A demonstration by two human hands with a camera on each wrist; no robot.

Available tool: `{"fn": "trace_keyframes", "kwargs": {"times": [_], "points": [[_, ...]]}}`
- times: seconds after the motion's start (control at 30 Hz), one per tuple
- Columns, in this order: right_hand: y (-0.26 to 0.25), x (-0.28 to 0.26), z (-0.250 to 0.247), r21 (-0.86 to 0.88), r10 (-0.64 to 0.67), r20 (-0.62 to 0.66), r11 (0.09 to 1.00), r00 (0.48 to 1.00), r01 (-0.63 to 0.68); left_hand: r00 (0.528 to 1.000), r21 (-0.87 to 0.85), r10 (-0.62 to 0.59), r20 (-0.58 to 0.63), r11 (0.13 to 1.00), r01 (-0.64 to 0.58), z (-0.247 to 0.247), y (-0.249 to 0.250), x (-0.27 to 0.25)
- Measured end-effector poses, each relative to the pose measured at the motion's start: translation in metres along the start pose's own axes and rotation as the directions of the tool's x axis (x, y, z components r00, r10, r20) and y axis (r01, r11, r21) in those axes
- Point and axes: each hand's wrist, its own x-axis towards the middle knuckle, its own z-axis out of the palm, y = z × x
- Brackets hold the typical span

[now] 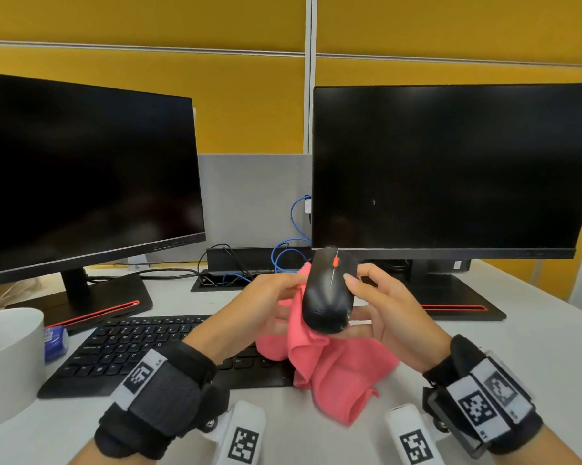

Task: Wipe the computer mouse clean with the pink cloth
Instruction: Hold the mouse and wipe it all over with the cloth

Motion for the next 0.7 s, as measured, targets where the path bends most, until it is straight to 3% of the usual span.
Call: {"fn": "trace_keyframes", "kwargs": {"times": [0.1,0.3,0.37,0.53,0.7], "points": [[0.002,-0.001,0.001,-0.054,-0.035,0.012,0.998,0.999,0.036,0.994,0.018,0.024,0.108,1.0,-0.026,0.001,-0.002,-0.003],[0.006,0.005,-0.008,-0.249,-0.083,-0.112,0.967,0.99,0.053,0.993,-0.069,0.034,0.116,0.997,-0.026,-0.002,-0.006,0.002],[0.007,0.007,-0.013,-0.298,-0.029,-0.115,0.955,0.993,-0.007,0.991,-0.126,0.036,0.131,0.992,-0.02,-0.002,-0.007,0.003],[0.006,0.006,-0.018,-0.44,0.13,0.043,0.892,0.991,-0.098,0.984,-0.271,0.005,0.178,0.962,0.044,-0.004,-0.008,0.004],[0.004,0.004,-0.026,-0.4,-0.03,0.051,0.915,0.998,0.048,0.98,-0.39,-0.043,0.196,0.913,0.118,-0.008,-0.004,0.004]]}}
